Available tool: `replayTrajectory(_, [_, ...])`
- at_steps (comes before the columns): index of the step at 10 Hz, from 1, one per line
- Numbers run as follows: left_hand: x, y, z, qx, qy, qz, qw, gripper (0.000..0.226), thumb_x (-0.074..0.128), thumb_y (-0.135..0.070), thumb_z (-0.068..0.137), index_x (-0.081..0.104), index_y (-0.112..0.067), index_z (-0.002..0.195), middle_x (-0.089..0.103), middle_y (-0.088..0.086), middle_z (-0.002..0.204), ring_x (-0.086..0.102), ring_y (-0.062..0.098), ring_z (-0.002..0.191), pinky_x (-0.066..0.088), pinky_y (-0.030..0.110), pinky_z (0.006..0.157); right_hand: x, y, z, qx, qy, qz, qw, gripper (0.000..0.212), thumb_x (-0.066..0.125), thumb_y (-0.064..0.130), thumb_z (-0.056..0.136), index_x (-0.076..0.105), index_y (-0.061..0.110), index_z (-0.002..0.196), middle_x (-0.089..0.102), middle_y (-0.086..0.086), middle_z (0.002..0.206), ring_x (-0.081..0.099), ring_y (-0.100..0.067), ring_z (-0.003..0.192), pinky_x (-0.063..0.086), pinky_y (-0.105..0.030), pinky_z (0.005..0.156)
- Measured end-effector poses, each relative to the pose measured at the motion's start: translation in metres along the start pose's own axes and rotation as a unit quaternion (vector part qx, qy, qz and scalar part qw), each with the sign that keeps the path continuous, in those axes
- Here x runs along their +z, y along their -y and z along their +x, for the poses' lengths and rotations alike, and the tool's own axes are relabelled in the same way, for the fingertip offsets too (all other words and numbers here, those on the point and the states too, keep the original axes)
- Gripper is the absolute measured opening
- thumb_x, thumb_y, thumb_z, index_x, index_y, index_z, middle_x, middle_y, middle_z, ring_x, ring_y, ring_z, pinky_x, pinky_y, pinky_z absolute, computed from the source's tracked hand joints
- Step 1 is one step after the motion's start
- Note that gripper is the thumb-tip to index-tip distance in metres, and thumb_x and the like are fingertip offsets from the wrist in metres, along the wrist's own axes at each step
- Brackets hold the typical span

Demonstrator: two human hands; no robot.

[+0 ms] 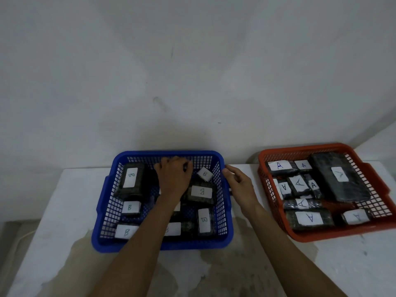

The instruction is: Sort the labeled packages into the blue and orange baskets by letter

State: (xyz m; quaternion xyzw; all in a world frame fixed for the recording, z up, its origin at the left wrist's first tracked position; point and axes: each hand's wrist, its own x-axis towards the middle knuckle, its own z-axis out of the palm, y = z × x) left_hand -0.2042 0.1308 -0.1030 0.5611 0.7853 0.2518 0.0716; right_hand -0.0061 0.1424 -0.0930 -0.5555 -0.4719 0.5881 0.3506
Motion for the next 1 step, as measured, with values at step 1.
replayTrajectory(1, [-0.0378, 0.0053, -0.0064, 0.047, 0.064, -0.032, 0.996, 0.021, 0.053, -0.036, 0.093, 0.071, -0.026, 0.093, 0.070, -0.002, 0.093, 0.055, 0.025, 0.097, 0.032, 0.039, 0.089, -0.0110, 0.0136, -0.0165, 0.005, -0.023, -0.038, 0.999, 0.037, 0.056, 0.038, 0.095, 0.058, 0.022, 0.129, 0.067, -0.004, 0.116, 0.069, -0.015, 0.092, 0.055, -0.030, 0.071])
